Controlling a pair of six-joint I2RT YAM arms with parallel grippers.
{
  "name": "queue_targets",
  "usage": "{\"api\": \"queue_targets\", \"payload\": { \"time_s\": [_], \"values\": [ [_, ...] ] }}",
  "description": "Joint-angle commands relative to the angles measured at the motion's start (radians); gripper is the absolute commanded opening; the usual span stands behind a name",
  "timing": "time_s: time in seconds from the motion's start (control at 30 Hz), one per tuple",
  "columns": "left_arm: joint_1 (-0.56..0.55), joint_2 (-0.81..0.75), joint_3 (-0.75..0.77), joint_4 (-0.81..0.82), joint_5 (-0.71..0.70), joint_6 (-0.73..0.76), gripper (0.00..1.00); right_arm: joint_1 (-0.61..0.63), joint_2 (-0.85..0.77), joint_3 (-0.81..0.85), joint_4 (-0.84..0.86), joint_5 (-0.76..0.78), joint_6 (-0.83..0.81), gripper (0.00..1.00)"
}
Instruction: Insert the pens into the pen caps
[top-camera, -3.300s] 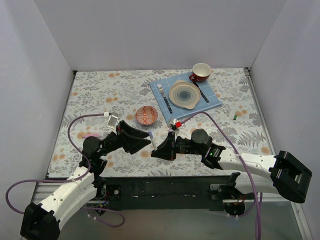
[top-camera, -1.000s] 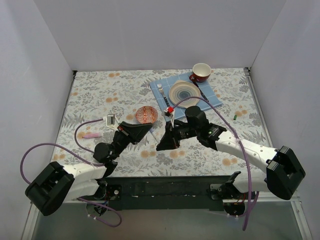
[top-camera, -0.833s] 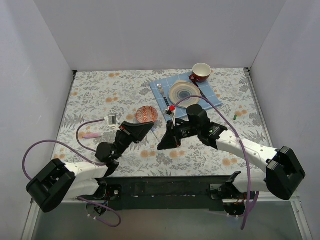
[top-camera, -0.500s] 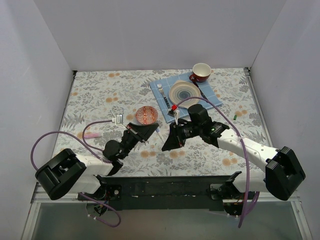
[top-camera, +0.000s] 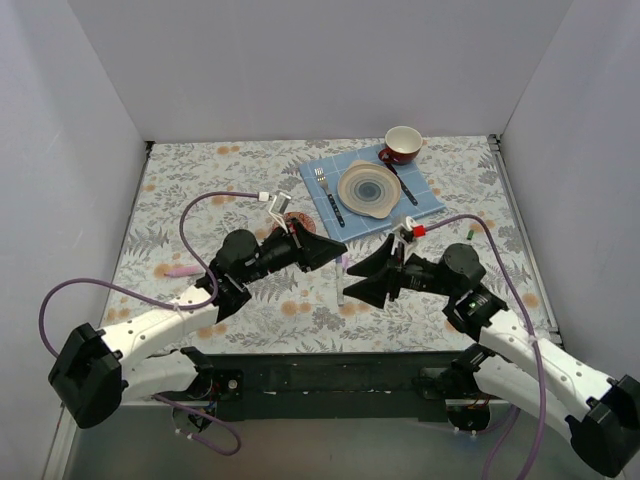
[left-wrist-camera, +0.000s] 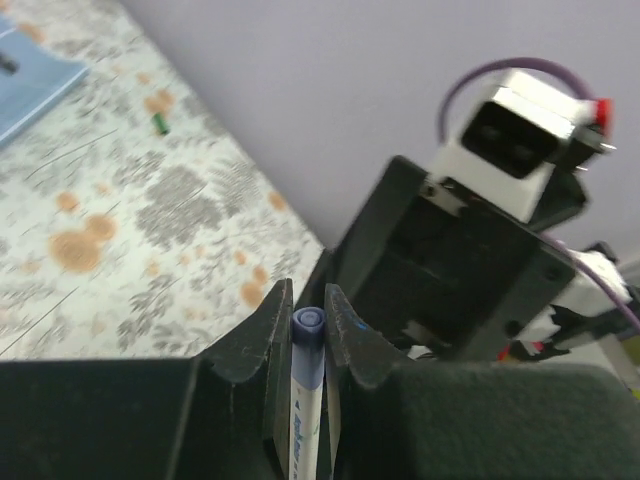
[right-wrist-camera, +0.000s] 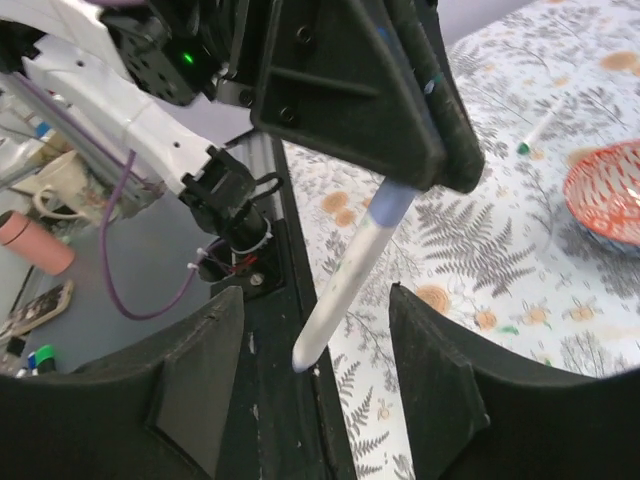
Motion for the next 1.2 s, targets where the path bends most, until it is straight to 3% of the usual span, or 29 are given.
{"api": "queue_targets", "payload": {
  "time_s": [0.0,0.1,0.2,0.53,0.6,0.63,0.77,0.87,0.97,1.07,1.1,1.13,1.17],
  "values": [
    [0.012,0.016,0.074,-0.499,-0.117,0.112,0.00,-0.001,-0.145,-0.038,-0.196,0.220,-0.060,0.71],
    [0.012,0.084,0.115,-0.663,-0.287,0.107,0.00,0.000,-0.191,-0.012,-0.302,0.323,-0.065,0.78],
    [0.012,0.160,0.115,-0.718,-0.344,0.072,0.00,-0.001,-0.179,0.037,-0.360,0.368,-0.074,0.80],
    [0.012,0.370,0.111,-0.731,-0.485,-0.002,0.00,-0.001,-0.096,0.105,-0.450,0.345,-0.091,0.79],
    [0.012,0.398,0.122,-0.741,-0.490,0.007,0.05,-0.001,-0.115,0.082,-0.422,0.343,-0.091,0.79],
    [0.012,0.417,0.140,-0.751,-0.490,0.012,0.13,-0.001,-0.121,0.079,-0.422,0.351,-0.088,0.79],
    [0.012,0.406,0.163,-0.831,-0.522,-0.002,0.31,-0.001,-0.141,0.088,-0.451,0.395,-0.099,0.79],
    [0.012,0.339,0.168,-0.877,-0.577,-0.015,0.41,0.000,-0.148,0.091,-0.480,0.409,-0.123,0.79],
    [0.013,0.286,0.204,-0.923,-0.652,-0.057,0.45,-0.001,-0.167,0.076,-0.465,0.406,-0.126,0.79],
    [0.032,0.263,0.281,-1.102,-0.792,-0.196,0.46,-0.001,-0.181,0.062,-0.441,0.399,-0.115,0.79],
    [0.044,0.265,0.340,-1.256,-0.908,-0.266,0.47,0.000,-0.182,0.059,-0.433,0.398,-0.109,0.79],
    [0.074,0.263,0.361,-1.331,-0.950,-0.425,0.47,0.000,-0.181,0.056,-0.430,0.398,-0.102,0.78],
    [0.099,0.259,0.375,-1.395,-0.976,-0.493,0.47,-0.001,-0.179,0.051,-0.425,0.397,-0.097,0.78]
  ]
}}
